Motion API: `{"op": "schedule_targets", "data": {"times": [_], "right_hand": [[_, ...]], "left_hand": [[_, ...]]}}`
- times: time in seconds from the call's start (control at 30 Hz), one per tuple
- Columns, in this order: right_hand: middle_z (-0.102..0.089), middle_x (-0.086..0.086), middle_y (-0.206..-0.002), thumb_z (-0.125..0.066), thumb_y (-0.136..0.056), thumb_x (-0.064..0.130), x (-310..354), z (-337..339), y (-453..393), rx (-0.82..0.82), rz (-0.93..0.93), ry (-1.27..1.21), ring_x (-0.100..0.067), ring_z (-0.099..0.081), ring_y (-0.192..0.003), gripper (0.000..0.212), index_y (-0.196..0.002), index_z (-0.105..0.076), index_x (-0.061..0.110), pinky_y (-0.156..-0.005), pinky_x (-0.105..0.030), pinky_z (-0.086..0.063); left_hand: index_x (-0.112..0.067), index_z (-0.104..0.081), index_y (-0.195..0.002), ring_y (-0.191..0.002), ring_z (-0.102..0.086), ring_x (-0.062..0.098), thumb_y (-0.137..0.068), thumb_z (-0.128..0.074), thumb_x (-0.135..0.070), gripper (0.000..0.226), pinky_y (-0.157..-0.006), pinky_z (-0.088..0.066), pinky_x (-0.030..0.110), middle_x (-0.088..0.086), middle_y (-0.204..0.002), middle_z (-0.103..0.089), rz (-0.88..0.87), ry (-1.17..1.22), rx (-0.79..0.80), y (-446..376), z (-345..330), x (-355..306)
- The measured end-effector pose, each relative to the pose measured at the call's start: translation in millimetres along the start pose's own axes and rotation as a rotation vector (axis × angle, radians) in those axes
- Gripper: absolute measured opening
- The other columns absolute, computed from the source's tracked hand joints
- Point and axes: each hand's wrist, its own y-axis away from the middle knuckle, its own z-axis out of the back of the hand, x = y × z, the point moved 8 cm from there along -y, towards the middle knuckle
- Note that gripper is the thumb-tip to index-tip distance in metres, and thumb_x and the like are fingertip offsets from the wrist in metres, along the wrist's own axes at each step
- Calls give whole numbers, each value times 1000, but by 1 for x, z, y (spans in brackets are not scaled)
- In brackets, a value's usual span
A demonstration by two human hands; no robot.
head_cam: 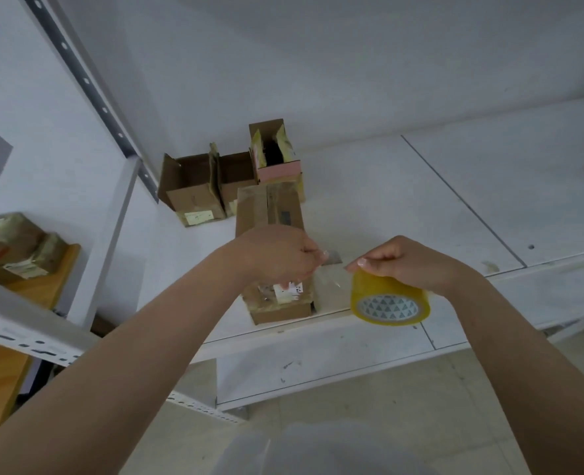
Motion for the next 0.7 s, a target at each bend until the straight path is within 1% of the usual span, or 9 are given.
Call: {"op": "schedule_targets", "data": {"times": [0.1,0.2,0.3,0.33,0.4,0.47,0.53,0.6,0.7], "right_hand": [[-74,13,-92,-58,-94,43,7,5,5,-61,8,35,-9,-69,-87,19,-95,-76,42,-83,-27,-54],[-75,13,-90,-57,-95,40,13,7,12,-104,27,44,-11,-70,-84,23,-96,-78,31,-84,-32,-55],[-74,18,-92,-58,-96,36,9,10,18,-122,35,-36,0,-69,-80,21,-96,-78,30,-71,-16,-50],[-74,20,-89,-58,-96,36,5,12,20,-131,23,-80,4,-68,-77,21,-96,-78,30,-64,-10,-46],[-73,21,-80,-59,-95,35,-9,17,24,-155,-32,-127,5,-67,-70,20,-94,-78,30,-60,-10,-44],[-73,19,-81,-60,-95,34,-24,19,27,-164,-98,-141,2,-68,-70,19,-93,-79,30,-64,-15,-46],[-73,14,-91,-60,-95,33,-33,20,28,-184,-135,-144,-6,-68,-80,19,-92,-79,30,-75,-23,-49],[-74,12,-91,-60,-95,34,-31,24,27,-222,-122,-149,-8,-68,-84,19,-91,-79,32,-80,-25,-49],[-75,14,-82,-60,-94,35,-18,33,27,-269,-50,-213,-5,-71,-74,20,-87,-79,34,-68,-20,-49]], "left_hand": [[-25,-51,-65,-56,-67,5,-102,-31,-49,49,-71,-50,28,-10,-60,-60,88,-141,35,-8,-1,-10],[-20,-62,-76,-59,-67,9,-102,-32,-45,47,-66,-48,28,-6,-69,-67,165,-332,36,-20,-3,-14],[-17,-61,-72,-66,-61,12,-103,-32,-42,49,-60,-42,27,-4,-68,-61,140,-423,-52,-23,-2,-15],[-17,-59,-70,-63,-60,10,-103,-31,-44,51,-59,-42,28,-5,-67,-60,103,-361,-57,-22,-2,-13],[-15,-55,-68,-51,-58,4,-103,-34,-44,50,-59,-48,27,-7,-60,-59,66,-34,-1,-15,-5,-1],[-14,-52,-67,-44,-55,4,-103,-39,-39,46,-54,-48,21,-6,-56,-55,81,349,9,-7,-1,10],[-15,-52,-66,-44,-52,5,-102,-43,-41,45,-53,-45,22,-3,-57,-55,113,448,-102,-5,4,17],[-26,-49,-64,-53,-56,9,-96,-51,-47,39,-58,-46,28,-1,-61,-58,159,218,-213,-7,7,14],[-32,-48,-72,-71,-60,16,-85,-65,-44,25,-57,-45,28,-3,-72,-57,290,-178,-273,-9,4,3]]}}
